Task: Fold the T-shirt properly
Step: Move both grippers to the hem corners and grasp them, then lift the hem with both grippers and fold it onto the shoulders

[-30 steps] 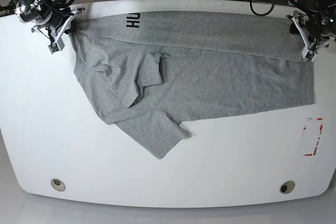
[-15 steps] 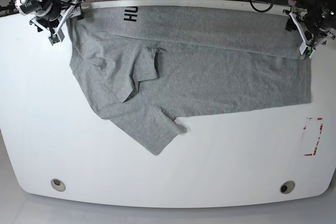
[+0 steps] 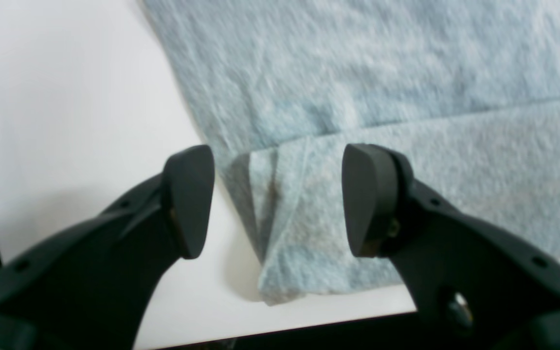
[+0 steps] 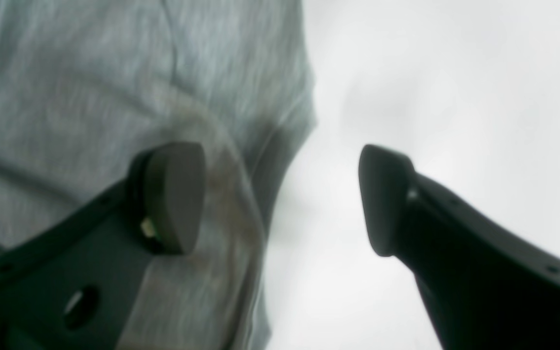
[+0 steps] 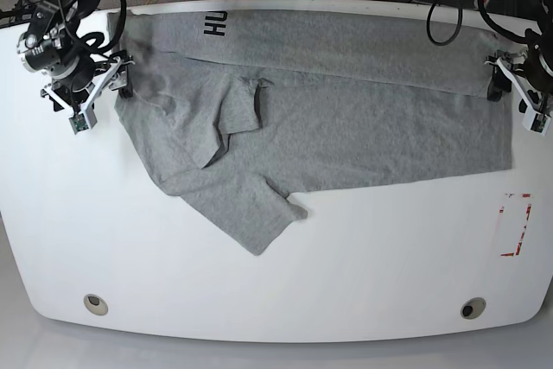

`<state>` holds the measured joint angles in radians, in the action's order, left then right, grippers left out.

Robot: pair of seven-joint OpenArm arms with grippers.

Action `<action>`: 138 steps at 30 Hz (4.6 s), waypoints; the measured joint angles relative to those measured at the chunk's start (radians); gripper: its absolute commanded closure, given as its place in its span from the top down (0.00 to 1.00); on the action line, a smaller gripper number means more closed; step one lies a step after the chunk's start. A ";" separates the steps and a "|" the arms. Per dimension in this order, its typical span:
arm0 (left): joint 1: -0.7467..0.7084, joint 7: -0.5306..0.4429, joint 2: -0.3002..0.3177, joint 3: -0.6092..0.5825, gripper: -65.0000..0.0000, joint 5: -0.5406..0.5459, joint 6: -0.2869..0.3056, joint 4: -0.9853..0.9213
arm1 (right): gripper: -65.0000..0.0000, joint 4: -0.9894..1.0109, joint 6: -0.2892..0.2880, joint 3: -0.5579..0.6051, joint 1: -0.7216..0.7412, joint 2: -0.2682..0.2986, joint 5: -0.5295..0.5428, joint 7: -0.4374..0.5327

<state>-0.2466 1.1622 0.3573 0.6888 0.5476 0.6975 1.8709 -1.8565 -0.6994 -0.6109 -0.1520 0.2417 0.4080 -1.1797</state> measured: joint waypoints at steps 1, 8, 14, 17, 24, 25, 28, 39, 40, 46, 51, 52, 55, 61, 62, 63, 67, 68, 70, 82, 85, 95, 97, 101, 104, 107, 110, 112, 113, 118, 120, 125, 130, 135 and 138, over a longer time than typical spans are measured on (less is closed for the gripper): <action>0.012 0.002 0.000 -0.001 0.59 -0.014 0.000 0.000 | 0.70 0.024 0.001 0.001 0.029 0.002 -0.005 0.001; 0.138 -0.005 -0.019 -0.002 0.59 -0.123 0.000 -0.002 | 0.70 0.242 0.000 0.100 0.248 0.046 0.000 0.022; 0.240 -0.003 -0.090 0.000 0.59 -0.326 0.000 -0.014 | 0.70 0.466 0.006 0.167 0.412 0.067 -0.032 0.109; 0.271 -0.003 -0.116 0.001 0.59 -0.417 0.000 -0.043 | 0.70 0.591 0.006 0.218 0.497 0.071 -0.109 0.170; 0.272 -0.038 -0.118 0.006 0.59 -0.459 0.001 -0.101 | 0.70 0.909 0.002 0.306 0.626 0.077 -0.158 0.387; 0.271 -0.061 -0.118 0.008 0.59 -0.462 0.000 -0.103 | 0.70 0.957 0.004 0.317 0.636 0.079 -0.162 0.407; 0.269 -0.092 -0.118 0.009 0.59 -0.457 0.000 -0.103 | 0.70 1.051 0.003 0.344 0.653 0.083 -0.162 0.472; 0.308 -0.084 -0.116 0.007 0.60 -0.464 0.002 -0.198 | 0.49 1.080 0.008 0.410 0.652 0.032 -0.156 0.518; 0.327 -0.083 -0.114 0.007 0.60 -0.468 0.002 -0.221 | 0.41 1.080 0.007 0.410 0.650 0.026 -0.154 0.522; 0.443 -0.093 -0.059 0.010 0.61 -0.471 -0.044 -0.400 | 0.07 1.080 0.007 0.412 0.644 0.030 -0.157 0.521; 0.518 -0.176 -0.025 0.002 0.81 -0.467 -0.085 -0.579 | 0.05 1.080 0.008 0.413 0.642 0.027 -0.161 0.514; 0.528 -0.219 -0.017 0.002 0.82 -0.463 -0.089 -0.616 | 0.05 1.080 0.007 0.413 0.641 0.027 -0.158 0.517; 0.551 -0.285 0.000 -0.003 0.84 -0.461 -0.119 -0.711 | 0.05 1.080 0.008 0.413 0.642 0.027 -0.159 0.515; 0.612 -0.412 0.040 -0.070 0.84 -0.467 -0.169 -0.956 | 0.05 1.081 0.008 0.413 0.642 0.027 -0.158 0.515; 0.620 -0.437 0.049 -0.086 0.84 -0.457 -0.166 -0.997 | 0.05 1.080 0.007 0.413 0.642 0.026 -0.158 0.515; 0.629 -0.461 0.051 -0.092 0.84 -0.459 -0.166 -1.024 | 0.05 1.081 0.007 0.414 0.642 0.027 -0.156 0.516; 0.661 -0.509 0.060 -0.094 0.84 -0.457 -0.167 -1.102 | 0.05 1.081 0.008 0.414 0.641 0.027 -0.154 0.515; 0.672 -0.506 0.063 -0.094 0.84 -0.459 -0.167 -1.115 | 0.04 1.081 0.007 0.413 0.641 0.027 -0.153 0.515; 0.683 -0.506 0.064 -0.095 0.83 -0.458 -0.167 -1.133 | 0.04 1.081 0.007 0.410 0.641 0.027 -0.153 0.515; 0.692 -0.523 0.054 -0.228 0.01 -0.449 -0.166 -1.143 | 0.00 1.053 0.008 0.409 0.637 0.027 -0.158 0.507; 0.692 -0.519 0.048 -0.228 0.00 -0.451 -0.167 -1.131 | 0.00 0.977 0.007 0.410 0.633 0.027 -0.168 0.495; 0.679 -0.396 -0.019 -0.233 0.00 -0.458 -0.133 -0.832 | 0.00 0.742 0.007 0.409 0.620 0.035 -0.161 0.344; 0.672 -0.373 -0.022 -0.234 0.00 -0.451 -0.093 -0.784 | 0.00 0.669 0.006 0.409 0.595 0.041 -0.150 0.324; 0.629 -0.311 -0.016 -0.229 0.00 -0.454 -0.053 -0.686 | 0.00 0.516 0.000 0.407 0.539 0.053 -0.145 0.267; 0.585 -0.268 -0.018 -0.228 0.00 -0.460 -0.034 -0.601 | 0.00 0.409 0.000 0.406 0.492 0.053 -0.147 0.211; 0.545 -0.265 -0.019 -0.226 0.00 -0.458 -0.010 -0.536 | 0.00 0.306 -0.001 0.377 0.443 0.049 -0.143 0.174; 0.480 -0.265 -0.024 -0.169 0.00 -0.440 0.005 -0.462 | 0.00 0.208 -0.004 0.332 0.391 0.050 -0.142 0.128; 0.439 -0.223 -0.031 -0.134 0.00 -0.448 0.005 -0.407 | 0.00 0.147 -0.001 0.313 0.350 0.054 -0.143 0.103; 0.423 -0.184 -0.035 -0.121 0.00 -0.450 0.003 -0.377 | 0.00 0.118 0.000 0.303 0.328 0.055 -0.141 0.101; 0.334 -0.102 -0.074 -0.066 0.00 -0.443 0.003 -0.211 | 0.00 -0.043 -0.007 0.268 0.179 0.035 -0.132 0.102; 0.291 -0.099 -0.092 -0.052 0.00 -0.442 0.003 -0.172 | 0.00 -0.080 0.000 0.242 0.120 0.012 -0.143 0.093; 0.191 -0.085 -0.101 -0.047 0.00 -0.446 0.003 -0.142 | 0.00 -0.103 -0.002 0.204 0.019 -0.019 -0.137 0.099; 0.122 -0.093 -0.101 -0.046 0.00 -0.439 0.003 -0.104 | 0.00 -0.101 -0.003 0.155 -0.054 -0.027 -0.141 0.096; 0.061 -0.093 -0.098 -0.046 0.00 -0.439 0.004 -0.099 | 0.00 -0.101 -0.004 0.101 -0.100 -0.064 -0.135 0.101; 0.043 -0.093 -0.099 -0.046 0.00 -0.443 0.004 -0.099 | 0.00 -0.101 -0.005 0.101 -0.128 -0.065 -0.134 0.101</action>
<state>-0.2035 1.0695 0.2584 0.6426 0.1051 0.7013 1.7721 -1.9579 -0.7040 -0.5098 -0.2798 0.1768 0.2741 -1.0782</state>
